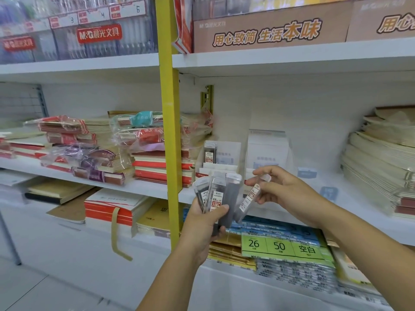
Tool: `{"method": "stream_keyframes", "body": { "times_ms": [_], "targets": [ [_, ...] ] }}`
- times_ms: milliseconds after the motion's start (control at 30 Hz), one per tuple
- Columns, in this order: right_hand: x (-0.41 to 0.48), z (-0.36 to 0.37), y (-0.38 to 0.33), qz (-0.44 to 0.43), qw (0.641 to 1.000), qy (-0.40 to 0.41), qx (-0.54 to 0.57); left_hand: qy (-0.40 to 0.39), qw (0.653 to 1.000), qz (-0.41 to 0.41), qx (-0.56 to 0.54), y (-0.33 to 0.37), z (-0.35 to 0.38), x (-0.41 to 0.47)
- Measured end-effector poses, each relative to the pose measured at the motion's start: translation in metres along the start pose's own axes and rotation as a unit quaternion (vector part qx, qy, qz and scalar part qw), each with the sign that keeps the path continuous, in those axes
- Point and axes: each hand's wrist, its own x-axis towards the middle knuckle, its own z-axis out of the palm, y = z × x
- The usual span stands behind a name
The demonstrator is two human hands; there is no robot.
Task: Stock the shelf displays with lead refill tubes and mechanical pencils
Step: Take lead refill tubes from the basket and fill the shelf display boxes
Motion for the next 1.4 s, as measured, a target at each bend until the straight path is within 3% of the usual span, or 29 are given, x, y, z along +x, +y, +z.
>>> {"method": "stream_keyframes", "body": {
  "times_ms": [367, 533, 667, 767, 933, 1133, 1333, 1400],
  "targets": [
    [0.000, 0.006, 0.000, 0.011, 0.998, 0.024, -0.052, 0.044, 0.998, 0.035, -0.017, 0.002, -0.005, 0.004],
    [0.015, 0.002, -0.036, -0.086, 0.986, 0.116, -0.082, 0.061, 0.995, 0.073, -0.004, 0.019, -0.007, 0.016],
    [0.058, -0.001, -0.069, -0.183, 0.948, 0.168, -0.197, 0.108, 0.988, 0.103, 0.028, 0.027, -0.018, 0.031],
    [0.096, 0.006, -0.071, -0.197, 0.905, 0.171, -0.336, 0.125, 0.984, 0.120, 0.046, 0.028, -0.030, 0.038],
    [0.146, 0.021, -0.056, -0.175, 0.855, 0.116, -0.474, 0.117, 0.984, 0.125, 0.048, 0.025, -0.039, 0.046],
    [0.174, 0.026, -0.042, -0.154, 0.832, 0.062, -0.529, 0.111, 0.989, 0.094, 0.025, 0.024, -0.046, 0.053],
    [0.175, 0.026, -0.035, -0.155, 0.728, 0.076, -0.664, 0.105, 0.992, 0.063, -0.008, 0.025, -0.045, 0.054],
    [0.168, 0.027, -0.038, -0.171, 0.730, 0.091, -0.656, 0.101, 0.993, 0.059, -0.014, 0.027, -0.043, 0.053]
  ]
}}
